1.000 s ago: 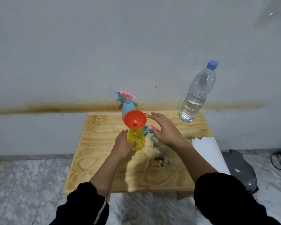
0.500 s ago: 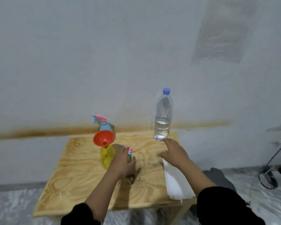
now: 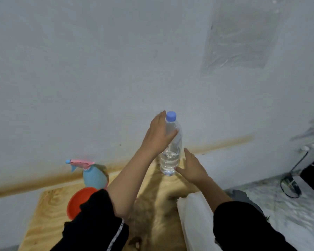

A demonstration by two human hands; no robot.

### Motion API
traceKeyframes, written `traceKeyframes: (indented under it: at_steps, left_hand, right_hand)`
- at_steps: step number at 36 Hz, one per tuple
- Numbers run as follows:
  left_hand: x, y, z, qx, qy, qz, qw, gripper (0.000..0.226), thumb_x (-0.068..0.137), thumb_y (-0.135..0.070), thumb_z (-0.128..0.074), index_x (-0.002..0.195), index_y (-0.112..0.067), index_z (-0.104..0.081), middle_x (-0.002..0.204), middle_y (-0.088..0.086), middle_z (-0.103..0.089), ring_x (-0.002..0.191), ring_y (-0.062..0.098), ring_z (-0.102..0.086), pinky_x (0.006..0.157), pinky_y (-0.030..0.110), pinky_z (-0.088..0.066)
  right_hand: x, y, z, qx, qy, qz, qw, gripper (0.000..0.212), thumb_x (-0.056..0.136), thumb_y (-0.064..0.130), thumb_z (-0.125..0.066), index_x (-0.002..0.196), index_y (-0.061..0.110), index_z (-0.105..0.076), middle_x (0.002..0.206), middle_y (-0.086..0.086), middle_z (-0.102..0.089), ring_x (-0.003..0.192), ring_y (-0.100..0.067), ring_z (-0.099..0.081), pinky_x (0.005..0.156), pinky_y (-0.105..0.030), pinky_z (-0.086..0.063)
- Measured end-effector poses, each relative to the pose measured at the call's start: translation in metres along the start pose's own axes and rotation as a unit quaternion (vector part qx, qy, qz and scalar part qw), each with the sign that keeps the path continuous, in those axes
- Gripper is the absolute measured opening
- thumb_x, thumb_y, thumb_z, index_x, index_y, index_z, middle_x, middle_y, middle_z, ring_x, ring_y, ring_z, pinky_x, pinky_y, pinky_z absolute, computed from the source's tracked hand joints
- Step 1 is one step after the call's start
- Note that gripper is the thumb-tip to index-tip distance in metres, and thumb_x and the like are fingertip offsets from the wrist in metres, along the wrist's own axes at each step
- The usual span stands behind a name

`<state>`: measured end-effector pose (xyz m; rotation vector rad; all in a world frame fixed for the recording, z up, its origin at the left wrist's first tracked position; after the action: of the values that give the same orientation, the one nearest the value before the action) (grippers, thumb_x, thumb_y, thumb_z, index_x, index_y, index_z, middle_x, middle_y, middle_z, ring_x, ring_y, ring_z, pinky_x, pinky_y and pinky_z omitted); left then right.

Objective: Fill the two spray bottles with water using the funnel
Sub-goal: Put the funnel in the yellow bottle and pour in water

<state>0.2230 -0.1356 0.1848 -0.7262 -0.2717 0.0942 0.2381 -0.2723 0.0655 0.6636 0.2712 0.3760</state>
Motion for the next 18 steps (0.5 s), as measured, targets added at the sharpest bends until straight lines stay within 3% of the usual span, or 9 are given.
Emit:
traceKeyframes:
  at_steps: [3,5,6,8,10,11,15,18]
  left_hand:
    - [0.017,0.006,-0.01,-0.056,-0.004,0.0,0.998,0.065,0.096,-0.034,-0.05,0.149,-0.011,-0.019,0.155,0.003,-0.025,0.142,0.016,-0.022,0.108,0.021,-0.018]
    - [0.023,0.01,-0.017,-0.094,-0.007,-0.008,0.996,0.06,0.098,-0.031,-0.047,0.148,-0.012,-0.021,0.153,0.002,-0.029,0.14,0.015,-0.026,0.106,0.018,-0.019]
    - [0.024,0.013,-0.02,-0.111,-0.01,-0.013,0.994,0.058,0.098,-0.031,-0.046,0.148,-0.014,-0.022,0.152,0.002,-0.03,0.14,0.014,-0.028,0.108,0.018,-0.021]
    - [0.025,0.018,-0.024,-0.141,-0.017,-0.023,0.99,0.054,0.099,-0.029,-0.045,0.147,-0.018,-0.024,0.151,-0.001,-0.033,0.138,0.011,-0.031,0.111,0.021,-0.024]
    - [0.024,0.022,-0.025,-0.163,-0.026,-0.035,0.986,0.051,0.1,-0.028,-0.045,0.146,-0.02,-0.026,0.15,-0.005,-0.035,0.136,0.006,-0.031,0.111,0.02,-0.025]
    - [0.025,0.024,-0.025,-0.173,-0.03,-0.039,0.984,0.05,0.1,-0.027,-0.045,0.146,-0.02,-0.027,0.15,-0.007,-0.035,0.135,0.002,-0.031,0.111,0.017,-0.024]
    - [0.025,0.031,-0.027,-0.215,-0.046,-0.04,0.975,0.048,0.098,-0.024,-0.05,0.143,-0.021,-0.034,0.14,-0.017,-0.039,0.128,-0.009,-0.033,0.108,0.01,-0.025]
    - [0.025,0.034,-0.026,-0.245,-0.076,-0.029,0.966,0.046,0.095,-0.022,-0.055,0.139,-0.022,-0.042,0.134,-0.017,-0.045,0.125,-0.008,-0.039,0.108,0.015,-0.031]
  right_hand:
    - [0.027,-0.009,-0.015,0.089,-0.022,-0.014,0.996,0.094,0.065,0.055,-0.069,0.14,0.014,-0.029,0.129,-0.011,-0.05,0.12,-0.03,-0.049,0.098,-0.045,-0.043]
    - [0.054,-0.033,-0.038,0.132,-0.031,-0.022,0.99,0.098,0.056,0.057,-0.07,0.138,0.019,-0.032,0.122,-0.007,-0.054,0.112,-0.025,-0.055,0.091,-0.046,-0.048]
    - [0.059,-0.035,-0.042,0.144,-0.038,-0.023,0.989,0.097,0.055,0.052,-0.074,0.136,0.019,-0.033,0.12,-0.006,-0.055,0.11,-0.023,-0.056,0.091,-0.043,-0.05]
    - [0.057,-0.018,-0.035,0.157,-0.067,-0.027,0.985,0.093,0.056,0.035,-0.086,0.132,0.016,-0.036,0.119,-0.004,-0.057,0.107,-0.019,-0.058,0.088,-0.022,-0.049]
    - [0.062,-0.013,-0.036,0.171,-0.09,-0.017,0.981,0.093,0.055,0.022,-0.089,0.13,0.011,-0.036,0.119,-0.003,-0.056,0.103,-0.015,-0.056,0.078,-0.001,-0.04]
    - [0.063,-0.01,-0.037,0.18,-0.1,-0.007,0.978,0.094,0.055,0.02,-0.09,0.131,0.008,-0.035,0.121,-0.004,-0.054,0.103,-0.015,-0.054,0.074,0.001,-0.037]
    - [0.065,-0.011,-0.048,0.179,-0.135,-0.022,0.974,0.097,0.057,0.03,-0.089,0.131,0.006,-0.031,0.125,-0.008,-0.053,0.11,-0.025,-0.055,0.078,-0.018,-0.036]
    - [0.065,-0.013,-0.049,0.17,-0.168,-0.024,0.971,0.088,0.057,0.036,-0.087,0.127,0.014,-0.038,0.117,-0.003,-0.059,0.104,-0.023,-0.059,0.078,-0.022,-0.04]
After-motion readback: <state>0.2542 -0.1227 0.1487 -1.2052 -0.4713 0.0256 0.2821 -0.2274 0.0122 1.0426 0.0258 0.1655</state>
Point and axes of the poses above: each hand's wrist, its own x-axis towards the middle knuckle, its own z-axis out of the back of the hand, y = z × x, the point moved 5 cm from there along x, towards the middle knuckle
